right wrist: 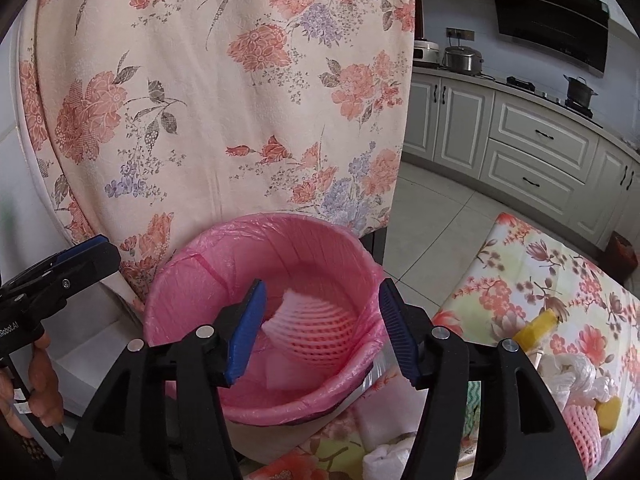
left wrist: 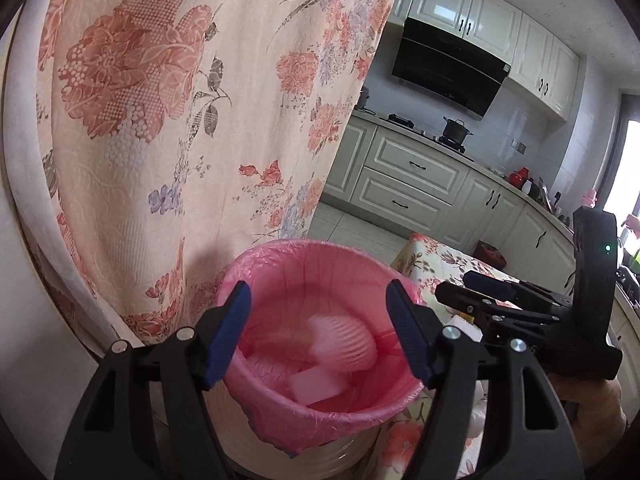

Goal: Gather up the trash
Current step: 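Carry both items over the pink bin and open both tools to drop them, then move both tools back over the remaining trash on the table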

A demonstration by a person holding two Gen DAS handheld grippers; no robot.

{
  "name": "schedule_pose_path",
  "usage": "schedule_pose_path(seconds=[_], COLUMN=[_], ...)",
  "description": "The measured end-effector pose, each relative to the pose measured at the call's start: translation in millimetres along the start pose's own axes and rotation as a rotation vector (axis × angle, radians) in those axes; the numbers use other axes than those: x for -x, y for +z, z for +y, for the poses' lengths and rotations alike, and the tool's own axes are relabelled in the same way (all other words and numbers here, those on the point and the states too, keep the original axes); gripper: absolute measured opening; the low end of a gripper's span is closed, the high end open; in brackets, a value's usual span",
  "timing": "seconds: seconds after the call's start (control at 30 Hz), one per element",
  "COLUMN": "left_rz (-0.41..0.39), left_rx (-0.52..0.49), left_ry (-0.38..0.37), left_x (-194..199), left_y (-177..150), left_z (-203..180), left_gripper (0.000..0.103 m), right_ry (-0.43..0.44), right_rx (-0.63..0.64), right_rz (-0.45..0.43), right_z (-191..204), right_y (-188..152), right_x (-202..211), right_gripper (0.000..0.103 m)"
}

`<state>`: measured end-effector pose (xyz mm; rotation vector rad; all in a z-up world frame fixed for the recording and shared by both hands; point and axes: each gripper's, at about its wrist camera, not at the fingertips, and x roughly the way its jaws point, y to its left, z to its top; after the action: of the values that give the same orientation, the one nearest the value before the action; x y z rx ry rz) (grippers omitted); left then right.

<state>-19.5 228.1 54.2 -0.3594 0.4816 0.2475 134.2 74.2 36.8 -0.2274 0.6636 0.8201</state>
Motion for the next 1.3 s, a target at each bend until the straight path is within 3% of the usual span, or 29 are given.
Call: schedule_pose_path(seconds=[0.4,0.53,1.03,1.3], left_rz=[-0.005,-0.018,-0.091,0.017], left_rx=[-0.045,-0.086,-0.247,-0.307], left_ry=[-0.016,-0.029,-0.053,-0.113], left_x=[4,6,7,-6], left_y=[-7,-12,-29,-46], left_z=[-28,-48,-124,-155], left_gripper=[0.068,0.077,0.081,0.086], right_ry=[-0.082,-0.121,-0.232,-0.271], right_rx=[-0.072,-0.101,-0.218,-0.266], right_rz=[-0.053,-0.072,-0.099,-0.087], right_z=[-39,-59,-130,-157], right_y=[-27,-38,-94,-127], right_x=[49,69,127,140], right_gripper=[0.062,0.063,0.064,0.066])
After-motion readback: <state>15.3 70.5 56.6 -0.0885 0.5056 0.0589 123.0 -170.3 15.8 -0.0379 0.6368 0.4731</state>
